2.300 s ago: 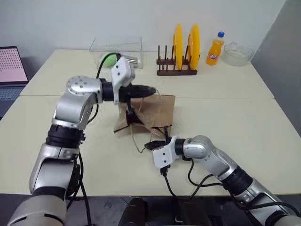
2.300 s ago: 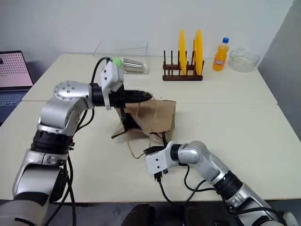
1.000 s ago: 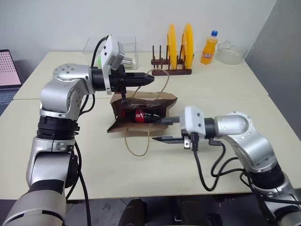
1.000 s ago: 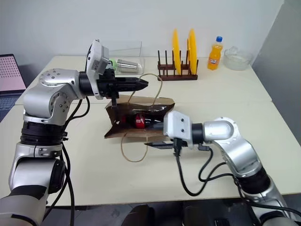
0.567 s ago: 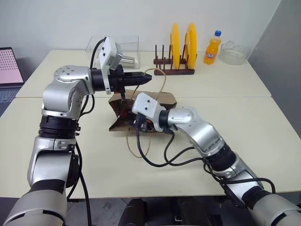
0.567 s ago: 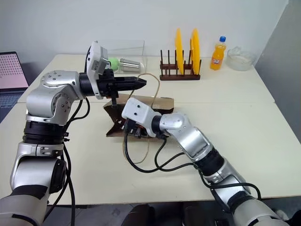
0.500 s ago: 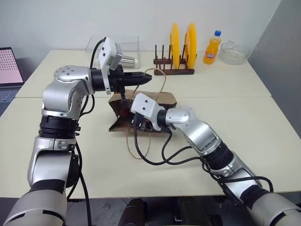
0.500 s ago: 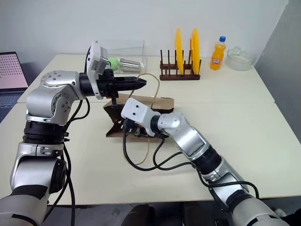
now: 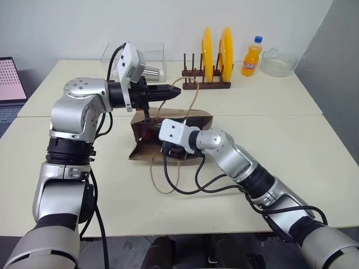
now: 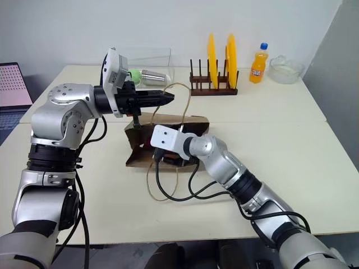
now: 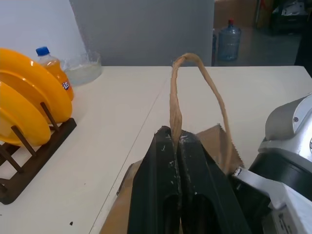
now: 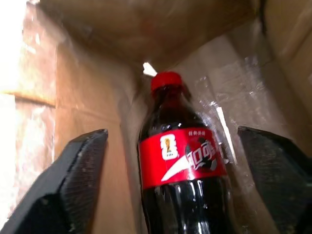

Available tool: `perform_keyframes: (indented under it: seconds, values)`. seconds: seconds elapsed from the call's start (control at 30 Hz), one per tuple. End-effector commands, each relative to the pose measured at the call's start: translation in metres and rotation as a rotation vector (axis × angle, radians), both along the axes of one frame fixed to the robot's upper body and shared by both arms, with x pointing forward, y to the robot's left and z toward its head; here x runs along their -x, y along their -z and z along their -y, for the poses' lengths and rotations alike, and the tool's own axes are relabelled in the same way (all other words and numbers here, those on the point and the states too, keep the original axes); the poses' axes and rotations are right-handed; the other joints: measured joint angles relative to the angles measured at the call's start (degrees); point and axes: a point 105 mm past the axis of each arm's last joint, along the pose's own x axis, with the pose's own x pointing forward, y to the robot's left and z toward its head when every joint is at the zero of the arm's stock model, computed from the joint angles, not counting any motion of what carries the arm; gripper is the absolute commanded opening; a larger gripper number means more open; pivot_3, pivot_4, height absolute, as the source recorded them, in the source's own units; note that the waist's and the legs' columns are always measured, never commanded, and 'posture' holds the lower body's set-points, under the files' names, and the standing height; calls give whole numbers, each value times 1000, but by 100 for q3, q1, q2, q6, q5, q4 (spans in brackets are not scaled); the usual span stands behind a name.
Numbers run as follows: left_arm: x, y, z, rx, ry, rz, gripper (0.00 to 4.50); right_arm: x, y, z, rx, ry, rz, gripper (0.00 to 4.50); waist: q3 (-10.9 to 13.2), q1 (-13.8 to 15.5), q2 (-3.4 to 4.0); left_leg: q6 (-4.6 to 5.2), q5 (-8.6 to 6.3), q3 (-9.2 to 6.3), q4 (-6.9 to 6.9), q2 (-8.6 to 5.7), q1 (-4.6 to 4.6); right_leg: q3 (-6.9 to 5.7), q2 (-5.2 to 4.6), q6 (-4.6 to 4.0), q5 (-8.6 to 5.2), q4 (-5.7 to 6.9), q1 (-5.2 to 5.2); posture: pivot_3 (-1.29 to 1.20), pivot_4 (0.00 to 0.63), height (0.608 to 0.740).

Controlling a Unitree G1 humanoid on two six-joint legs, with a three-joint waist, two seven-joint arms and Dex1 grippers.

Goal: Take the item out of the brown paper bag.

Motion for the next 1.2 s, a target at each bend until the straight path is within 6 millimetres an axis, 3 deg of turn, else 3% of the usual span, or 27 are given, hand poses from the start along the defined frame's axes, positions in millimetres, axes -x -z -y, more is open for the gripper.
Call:
perform_keyframes:
  seconds: [0.03, 0.5, 0.63, 0.7, 0.9, 1.2]
  values:
    - [7, -22, -2, 13, 5, 85, 0, -7, 1, 1, 78, 9, 46, 4486, 0, 1, 0, 0, 0, 1, 0, 0, 0, 0, 0, 0, 0, 0, 0, 0, 150, 740]
    - [9, -24, -1, 5, 4, 98, 0, -28, 27, 11, 329, -4, 90, 4486, 0, -5, 0, -1, 0, 3, -1, 0, 0, 2, 0, 0, 0, -2, 0, 0, 150, 740]
    - [7, -23, -2, 2, -3, 98, 0, -31, 29, 12, 331, -11, 76, 3571, 0, -6, 0, -1, 0, 1, -1, 0, 4, 1, 0, 0, 0, 0, 2, 0, 150, 740]
    - [7, -21, -2, -1, -7, 98, 0, -31, 25, 11, 316, -22, 89, 3152, 0, -6, 0, -1, 0, 1, -1, 0, 5, 1, 0, 0, 0, 1, 3, 0, 150, 740]
    - [2, -15, -6, -25, -36, 102, 0, -22, -3, 4, 233, -99, 155, 3153, 0, -6, 0, -2, 1, 1, -1, 0, 2, 1, 0, 0, 0, 0, 1, 0, 150, 740]
    - [-9, -10, -11, -56, -91, 119, 0, 24, -49, 4, 77, -332, 130, 3153, 0, 1, 0, -1, 0, -1, -2, 0, -9, -2, 0, 0, 0, -4, -8, 0, 150, 740]
